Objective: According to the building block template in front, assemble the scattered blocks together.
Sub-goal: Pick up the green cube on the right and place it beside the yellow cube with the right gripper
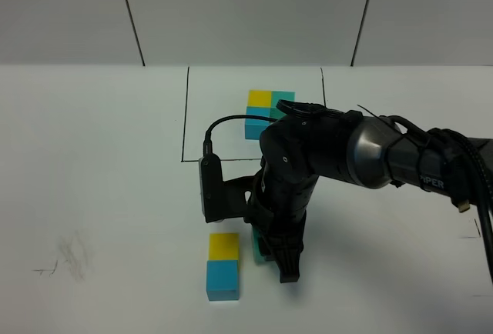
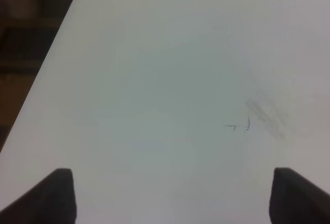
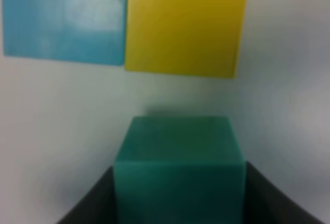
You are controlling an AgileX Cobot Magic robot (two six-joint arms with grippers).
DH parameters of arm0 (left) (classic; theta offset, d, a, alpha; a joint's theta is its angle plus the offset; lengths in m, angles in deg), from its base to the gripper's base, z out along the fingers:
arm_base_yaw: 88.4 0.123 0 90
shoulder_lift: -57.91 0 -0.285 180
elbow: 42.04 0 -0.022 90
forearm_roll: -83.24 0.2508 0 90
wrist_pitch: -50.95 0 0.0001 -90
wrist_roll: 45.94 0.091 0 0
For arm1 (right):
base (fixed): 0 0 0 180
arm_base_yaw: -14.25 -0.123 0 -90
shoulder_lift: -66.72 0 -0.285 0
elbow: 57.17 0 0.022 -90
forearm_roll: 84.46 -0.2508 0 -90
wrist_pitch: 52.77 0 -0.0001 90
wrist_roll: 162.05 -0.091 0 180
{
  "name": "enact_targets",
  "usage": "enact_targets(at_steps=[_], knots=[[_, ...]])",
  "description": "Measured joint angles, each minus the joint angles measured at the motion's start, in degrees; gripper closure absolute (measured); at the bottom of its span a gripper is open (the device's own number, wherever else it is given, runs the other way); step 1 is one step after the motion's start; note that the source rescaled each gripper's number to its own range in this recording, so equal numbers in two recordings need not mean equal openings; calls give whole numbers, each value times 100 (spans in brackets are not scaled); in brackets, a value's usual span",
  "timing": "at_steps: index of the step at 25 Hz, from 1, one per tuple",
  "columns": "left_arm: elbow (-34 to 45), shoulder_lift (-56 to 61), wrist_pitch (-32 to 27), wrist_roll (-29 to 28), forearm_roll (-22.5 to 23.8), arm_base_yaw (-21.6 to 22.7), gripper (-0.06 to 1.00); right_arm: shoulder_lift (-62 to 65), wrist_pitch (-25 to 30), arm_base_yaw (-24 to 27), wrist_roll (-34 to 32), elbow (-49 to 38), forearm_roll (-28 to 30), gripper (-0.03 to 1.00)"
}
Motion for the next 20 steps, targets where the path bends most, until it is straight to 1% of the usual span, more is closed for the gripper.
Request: enact_targets(at_steps=[9, 20], knots=[[0, 0, 0, 6, 0, 0, 27, -132, -55, -144, 111, 187, -130, 75], [0, 0, 0, 6, 0, 0, 27, -401, -73, -162, 136, 235, -181, 75]])
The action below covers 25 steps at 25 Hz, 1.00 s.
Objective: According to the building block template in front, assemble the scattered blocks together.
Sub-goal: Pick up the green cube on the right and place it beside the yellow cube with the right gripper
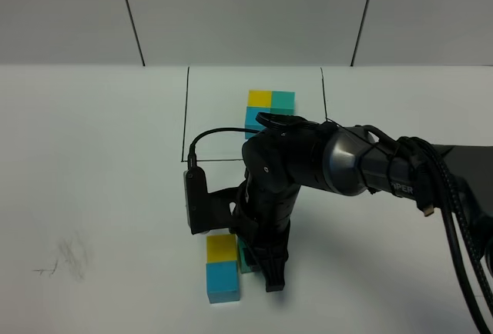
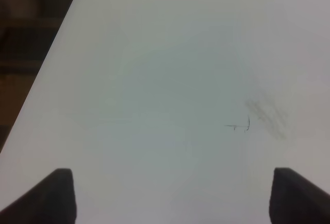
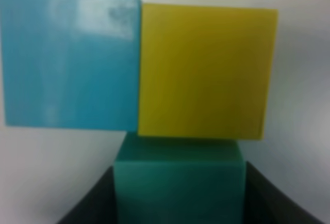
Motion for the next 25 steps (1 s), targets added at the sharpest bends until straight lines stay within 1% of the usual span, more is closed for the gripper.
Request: enact_targets(at_steps=[8, 13, 18, 25], knots=[[0, 0, 0, 0, 0, 0, 27, -181, 5, 0, 18, 232, 36, 75], [0, 0, 0, 0, 0, 0, 27, -208, 11, 0, 88, 250, 198, 75], [0, 0, 0, 0, 0, 0, 27, -303, 104, 78, 414, 301, 95, 75], [0, 0, 0, 0, 0, 0, 27, -340, 62, 103, 470, 315, 64, 75]])
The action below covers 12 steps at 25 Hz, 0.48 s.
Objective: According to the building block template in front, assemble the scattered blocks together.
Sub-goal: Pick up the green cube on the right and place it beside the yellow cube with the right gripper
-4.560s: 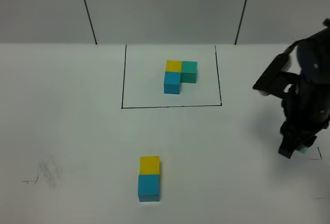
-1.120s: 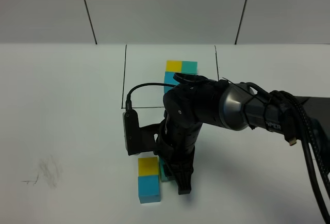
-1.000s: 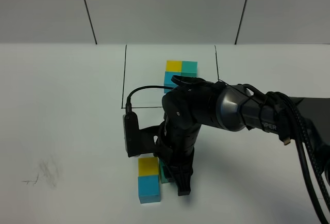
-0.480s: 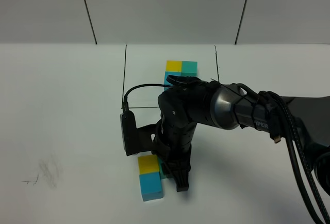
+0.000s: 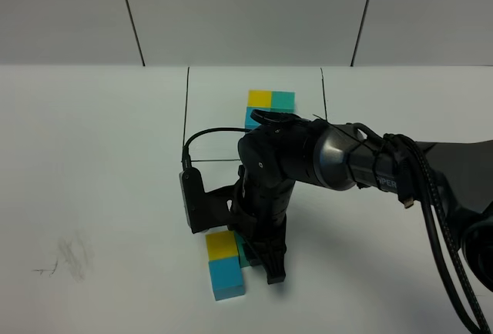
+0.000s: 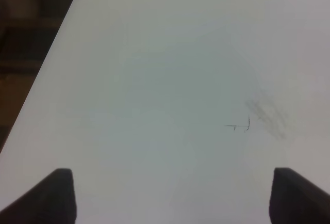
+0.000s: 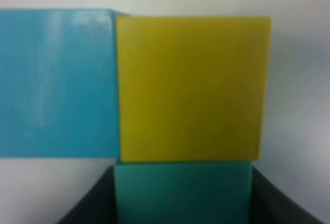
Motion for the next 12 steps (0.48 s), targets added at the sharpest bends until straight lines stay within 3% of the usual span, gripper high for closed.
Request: enact_targets(at_steps=[9, 12], knots=[[0, 0, 0, 0, 0, 0, 27, 13, -44, 0, -308, -5, 83, 73], [0, 0, 0, 0, 0, 0, 27, 57, -53, 12, -623, -35, 389, 50]])
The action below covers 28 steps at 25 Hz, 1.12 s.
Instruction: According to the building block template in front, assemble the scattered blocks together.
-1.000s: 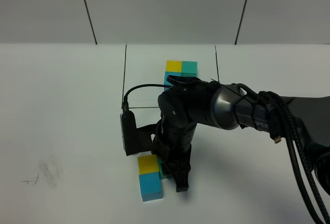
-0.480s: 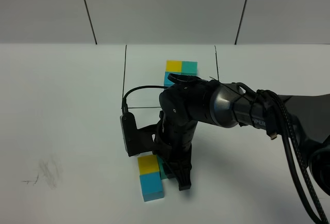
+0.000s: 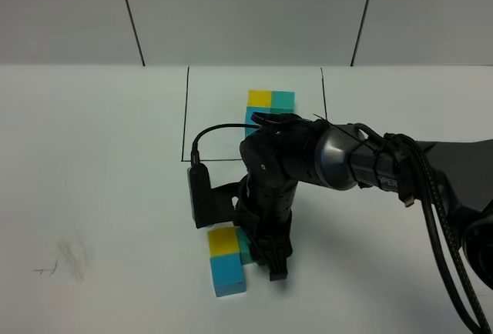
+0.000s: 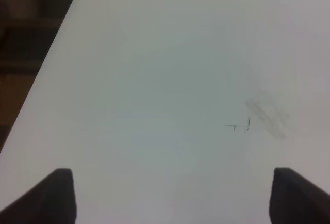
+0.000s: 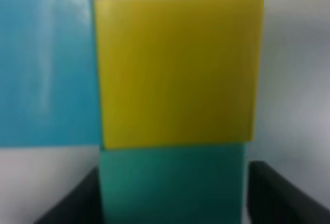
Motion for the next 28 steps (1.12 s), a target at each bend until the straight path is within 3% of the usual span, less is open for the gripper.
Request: enact_targets(at_steps=[3, 5, 9, 13, 17, 24, 28], knots=[[0, 0, 0, 0, 0, 0, 27, 197, 80, 0, -497, 0, 185, 19], [0, 0, 0, 0, 0, 0, 27, 376, 225, 0, -805, 0, 276, 5], [0, 0, 0, 0, 0, 0, 27, 908, 609, 0, -1505, -38, 807, -2], [0, 0, 0, -20, 0, 0, 27, 1670, 558, 420, -2790, -351, 1608, -3], [0, 0, 0, -15, 0, 0, 27, 2363, 512, 1587, -3770, -641, 2171, -3], [0, 0, 0, -15, 0, 0, 27, 3590, 861, 4037, -3926, -965, 2739, -3], [0, 0, 0, -15, 0, 0, 27, 4900, 1127, 5538, -3946, -1749, 2916, -3]])
